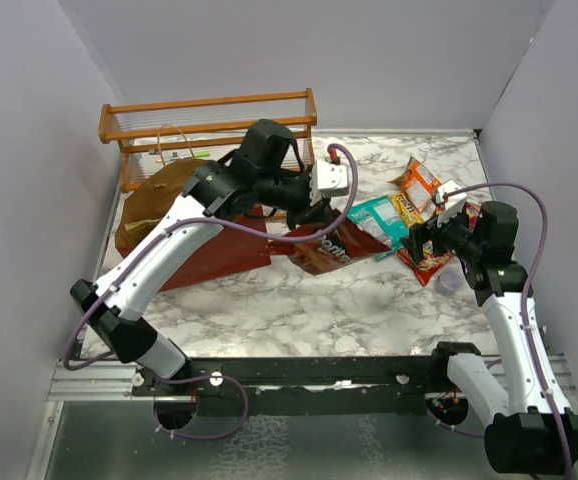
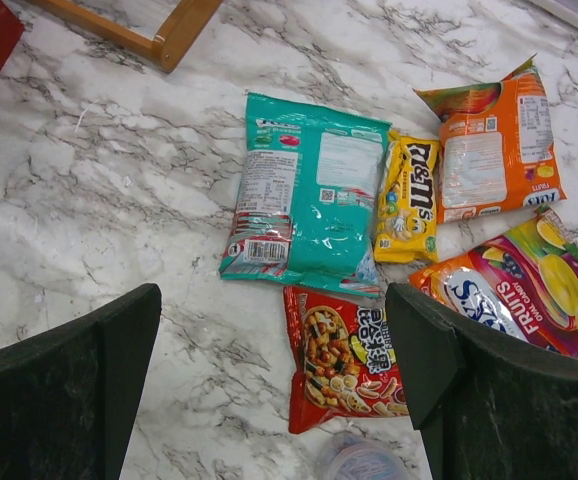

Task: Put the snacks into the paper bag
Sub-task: Pick up the snack from the center of the board, then place the snack in the paper bag.

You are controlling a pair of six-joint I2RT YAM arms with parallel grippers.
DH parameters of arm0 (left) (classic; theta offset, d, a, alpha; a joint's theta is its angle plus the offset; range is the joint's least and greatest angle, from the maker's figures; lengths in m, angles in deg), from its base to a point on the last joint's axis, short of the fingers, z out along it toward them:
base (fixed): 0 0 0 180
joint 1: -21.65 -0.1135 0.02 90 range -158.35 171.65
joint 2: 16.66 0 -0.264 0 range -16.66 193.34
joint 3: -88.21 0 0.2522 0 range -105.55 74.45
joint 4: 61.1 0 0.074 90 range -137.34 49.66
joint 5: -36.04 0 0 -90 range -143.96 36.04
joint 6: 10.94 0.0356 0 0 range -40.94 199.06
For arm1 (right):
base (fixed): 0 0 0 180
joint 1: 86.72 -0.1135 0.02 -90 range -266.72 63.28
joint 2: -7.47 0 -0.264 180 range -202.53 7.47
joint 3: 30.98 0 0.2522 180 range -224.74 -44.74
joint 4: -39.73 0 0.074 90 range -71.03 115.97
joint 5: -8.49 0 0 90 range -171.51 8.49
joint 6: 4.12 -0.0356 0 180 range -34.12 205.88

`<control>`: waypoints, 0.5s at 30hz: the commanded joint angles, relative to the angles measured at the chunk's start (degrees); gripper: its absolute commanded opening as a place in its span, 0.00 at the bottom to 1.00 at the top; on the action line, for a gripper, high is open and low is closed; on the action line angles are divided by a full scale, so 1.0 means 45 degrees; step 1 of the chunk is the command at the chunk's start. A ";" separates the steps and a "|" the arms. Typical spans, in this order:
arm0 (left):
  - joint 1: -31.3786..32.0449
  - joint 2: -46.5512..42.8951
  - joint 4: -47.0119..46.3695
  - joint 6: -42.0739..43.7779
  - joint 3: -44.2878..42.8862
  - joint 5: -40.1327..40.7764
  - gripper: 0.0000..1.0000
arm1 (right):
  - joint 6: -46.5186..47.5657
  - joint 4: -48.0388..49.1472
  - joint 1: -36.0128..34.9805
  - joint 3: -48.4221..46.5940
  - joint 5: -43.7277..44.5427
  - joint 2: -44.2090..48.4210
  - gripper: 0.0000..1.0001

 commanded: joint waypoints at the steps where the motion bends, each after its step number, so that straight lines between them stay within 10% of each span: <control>1: -0.0039 -0.1230 -0.3460 -0.2465 0.0009 0.1237 0.00 | 0.0169 0.0458 0.0104 0.0050 0.0228 -0.0012 0.94; 15: -0.0326 -0.1447 -0.5112 -0.3713 -0.2481 0.5170 0.00 | 0.0229 0.0478 0.0104 0.0072 0.0364 -0.0142 0.94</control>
